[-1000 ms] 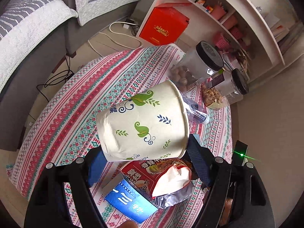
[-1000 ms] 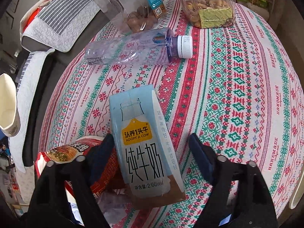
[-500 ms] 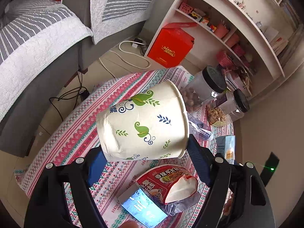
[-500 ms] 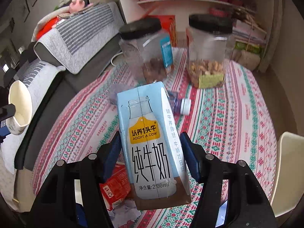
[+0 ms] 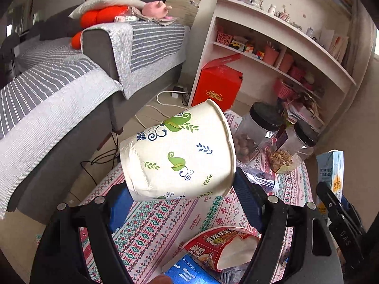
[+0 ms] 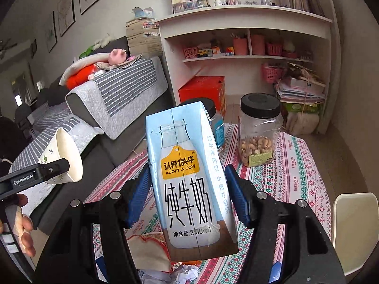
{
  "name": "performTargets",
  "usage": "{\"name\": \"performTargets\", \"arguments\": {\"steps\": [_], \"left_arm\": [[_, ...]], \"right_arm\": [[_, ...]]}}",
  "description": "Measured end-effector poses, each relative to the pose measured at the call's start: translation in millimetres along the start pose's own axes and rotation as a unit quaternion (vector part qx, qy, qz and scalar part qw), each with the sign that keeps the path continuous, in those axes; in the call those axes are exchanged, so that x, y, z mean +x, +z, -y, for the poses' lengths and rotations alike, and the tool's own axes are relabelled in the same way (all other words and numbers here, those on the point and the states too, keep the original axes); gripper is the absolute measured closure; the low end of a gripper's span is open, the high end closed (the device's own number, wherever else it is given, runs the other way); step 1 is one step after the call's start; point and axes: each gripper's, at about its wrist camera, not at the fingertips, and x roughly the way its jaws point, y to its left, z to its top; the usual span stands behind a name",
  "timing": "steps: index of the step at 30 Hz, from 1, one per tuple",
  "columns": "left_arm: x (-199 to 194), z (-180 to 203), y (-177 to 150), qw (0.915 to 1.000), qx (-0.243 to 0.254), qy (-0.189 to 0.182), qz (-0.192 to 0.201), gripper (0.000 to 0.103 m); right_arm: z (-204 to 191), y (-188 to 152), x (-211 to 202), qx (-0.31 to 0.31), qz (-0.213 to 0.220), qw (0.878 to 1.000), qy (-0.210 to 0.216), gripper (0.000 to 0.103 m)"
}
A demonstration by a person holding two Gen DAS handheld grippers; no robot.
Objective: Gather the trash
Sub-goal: 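Grasp the milk carton with the right tool while the left grasps the paper cup, then carry carton and cup over the wastebasket and open both tools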
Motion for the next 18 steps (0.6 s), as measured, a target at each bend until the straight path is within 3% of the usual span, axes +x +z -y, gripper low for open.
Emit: {"name": "performTargets", "arguments": {"steps": [8, 18], "left_arm": [[-5.9, 24.6, -12.1, 0.9993, 0.02, 0.012, 0.029, 0.026], [-9.1, 63.3, -31.1, 0.9981, 0.051, -0.005, 0.034, 0.026]], "right_arm": [[6.6, 0.0, -17.9, -0.003, 0.021, 1.0, -0.023, 0.044], [46.1, -4.8, -45.8, 0.022, 0.03, 0.997, -0.067, 0.044]]}}
